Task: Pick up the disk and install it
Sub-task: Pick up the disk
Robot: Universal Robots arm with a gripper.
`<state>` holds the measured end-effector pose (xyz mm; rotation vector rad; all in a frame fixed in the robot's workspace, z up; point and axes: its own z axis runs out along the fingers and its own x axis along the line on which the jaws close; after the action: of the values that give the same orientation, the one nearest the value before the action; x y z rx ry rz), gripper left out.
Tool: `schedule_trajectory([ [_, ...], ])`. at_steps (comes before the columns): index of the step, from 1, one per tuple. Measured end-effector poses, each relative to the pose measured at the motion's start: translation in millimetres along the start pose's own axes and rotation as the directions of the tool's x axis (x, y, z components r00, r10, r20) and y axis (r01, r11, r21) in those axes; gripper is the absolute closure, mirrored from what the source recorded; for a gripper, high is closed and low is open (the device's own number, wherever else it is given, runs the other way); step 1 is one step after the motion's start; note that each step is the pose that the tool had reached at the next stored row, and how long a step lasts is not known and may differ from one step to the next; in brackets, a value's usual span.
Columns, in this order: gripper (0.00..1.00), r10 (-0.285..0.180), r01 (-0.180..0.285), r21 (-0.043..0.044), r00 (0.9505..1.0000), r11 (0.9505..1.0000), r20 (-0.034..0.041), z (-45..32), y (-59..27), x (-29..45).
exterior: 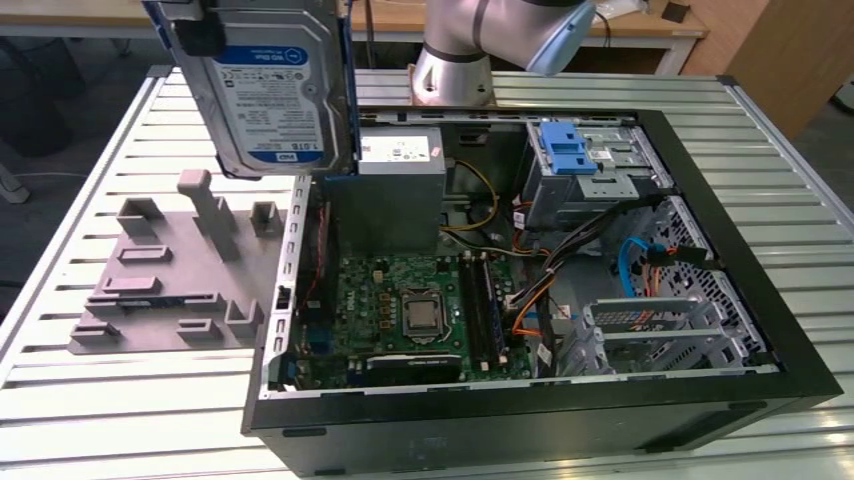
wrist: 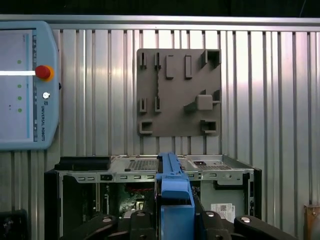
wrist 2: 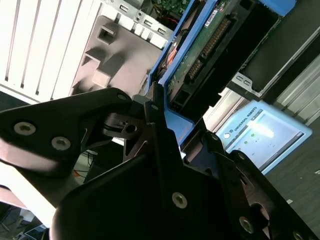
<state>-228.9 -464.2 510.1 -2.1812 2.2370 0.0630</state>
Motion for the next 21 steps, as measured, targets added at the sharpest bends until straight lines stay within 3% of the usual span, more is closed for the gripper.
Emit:
schedule_trajectory([
  [8, 0.64, 0.0, 0.0, -0.0003, 1.0, 1.0, 0.0, -0.1, -16.5, 0.9],
  [21, 0.64, 0.0, 0.0, -0.0002, 1.0, 1.0, 0.0, -0.1, -25.0, 2.0],
])
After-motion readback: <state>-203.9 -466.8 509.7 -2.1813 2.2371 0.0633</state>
